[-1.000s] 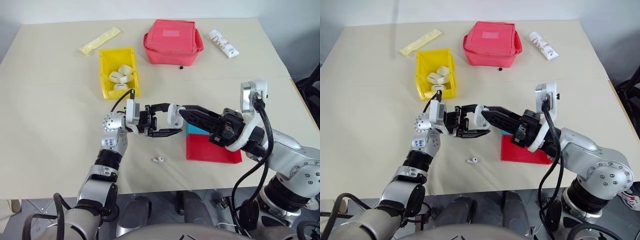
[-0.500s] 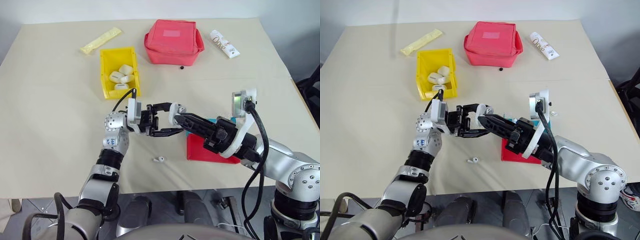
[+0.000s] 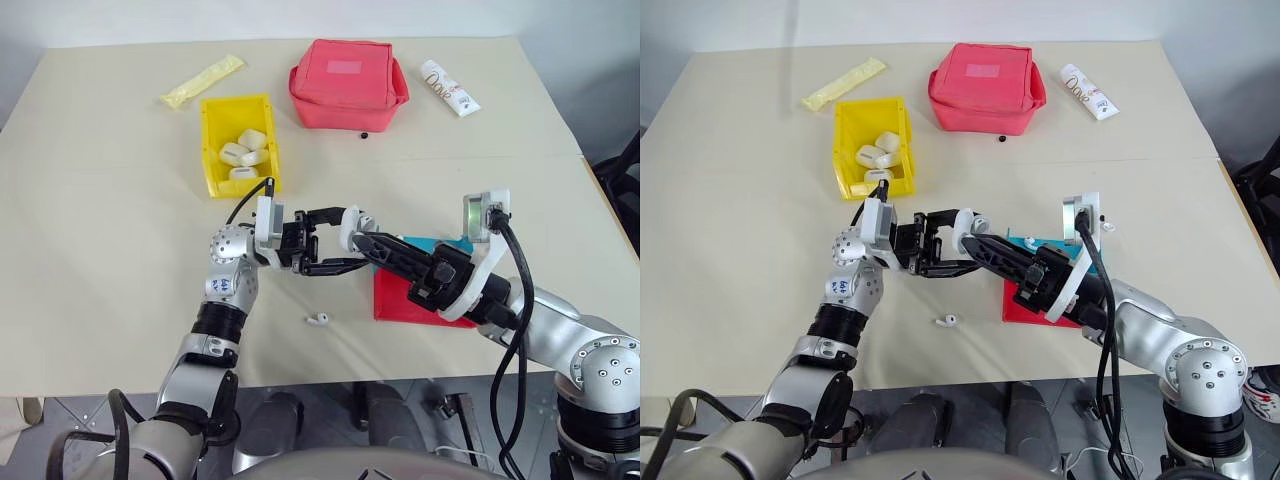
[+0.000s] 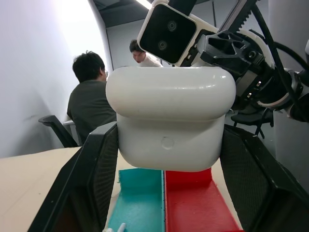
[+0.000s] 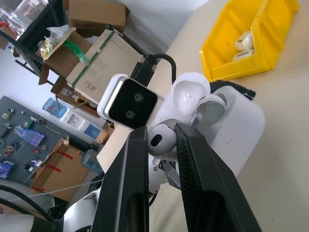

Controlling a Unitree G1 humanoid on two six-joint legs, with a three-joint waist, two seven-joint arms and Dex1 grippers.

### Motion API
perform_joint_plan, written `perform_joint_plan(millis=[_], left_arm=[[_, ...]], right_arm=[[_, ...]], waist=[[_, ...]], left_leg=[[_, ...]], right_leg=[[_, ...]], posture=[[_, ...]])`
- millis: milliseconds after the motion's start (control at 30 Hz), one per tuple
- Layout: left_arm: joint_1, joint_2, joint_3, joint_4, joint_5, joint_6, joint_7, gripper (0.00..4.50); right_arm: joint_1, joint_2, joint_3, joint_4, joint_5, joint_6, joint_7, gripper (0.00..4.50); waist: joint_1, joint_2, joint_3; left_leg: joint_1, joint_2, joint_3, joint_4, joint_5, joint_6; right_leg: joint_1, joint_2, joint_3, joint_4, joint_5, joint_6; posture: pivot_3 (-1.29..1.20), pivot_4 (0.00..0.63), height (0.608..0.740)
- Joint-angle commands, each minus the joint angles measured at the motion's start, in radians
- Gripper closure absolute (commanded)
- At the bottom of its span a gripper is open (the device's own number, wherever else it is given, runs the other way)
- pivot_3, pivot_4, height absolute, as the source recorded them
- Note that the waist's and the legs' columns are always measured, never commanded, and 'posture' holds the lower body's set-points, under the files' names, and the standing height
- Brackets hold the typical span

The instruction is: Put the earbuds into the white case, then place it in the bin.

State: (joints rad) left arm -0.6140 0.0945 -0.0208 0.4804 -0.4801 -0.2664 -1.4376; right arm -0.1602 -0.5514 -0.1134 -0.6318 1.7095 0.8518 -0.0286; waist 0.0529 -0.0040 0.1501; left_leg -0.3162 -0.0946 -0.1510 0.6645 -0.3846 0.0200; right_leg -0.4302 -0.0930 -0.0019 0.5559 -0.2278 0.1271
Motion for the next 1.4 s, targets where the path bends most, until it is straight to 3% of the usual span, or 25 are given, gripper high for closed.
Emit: perform_joint_plan(millis=[33,333,1400], left_arm=[[0.0,-0.001,0.008,-0.104,-0.051,0.016,-0.004,1.72],[0.03,0.011,0.016,-0.138,-0.049,0.017,0.009,1.72],[0.077,0.037,-0.03,-0.204,-0.038,0.046,-0.013,1.72]], right_arm=[[0.027,-0.037,-0.018,0.043,-0.077,-0.02,-0.005,4.05],[0.062,-0.089,0.027,0.062,-0.15,0.014,-0.007,4.05],[-0.046,-0.129,0.07,0.086,-0.103,0.026,-0.021,4.05]], waist=[[0.001,0.0,0.0],[0.001,0.0,0.0],[0.002,0.0,0.0]], left_leg=[[0.0,0.0,0.0,0.0,0.0,0.0],[0.0,0.0,0.0,0.0,0.0,0.0],[0.0,0.0,0.0,0.0,0.0,0.0]], right_leg=[[0.0,0.0,0.0,0.0,0.0,0.0],[0.0,0.0,0.0,-0.001,0.0,0.0],[0.001,-0.001,0.0,-0.001,0.0,0.0]], posture=[[0.0,0.15,0.74],[0.0,0.15,0.74],[0.0,0.15,0.74]])
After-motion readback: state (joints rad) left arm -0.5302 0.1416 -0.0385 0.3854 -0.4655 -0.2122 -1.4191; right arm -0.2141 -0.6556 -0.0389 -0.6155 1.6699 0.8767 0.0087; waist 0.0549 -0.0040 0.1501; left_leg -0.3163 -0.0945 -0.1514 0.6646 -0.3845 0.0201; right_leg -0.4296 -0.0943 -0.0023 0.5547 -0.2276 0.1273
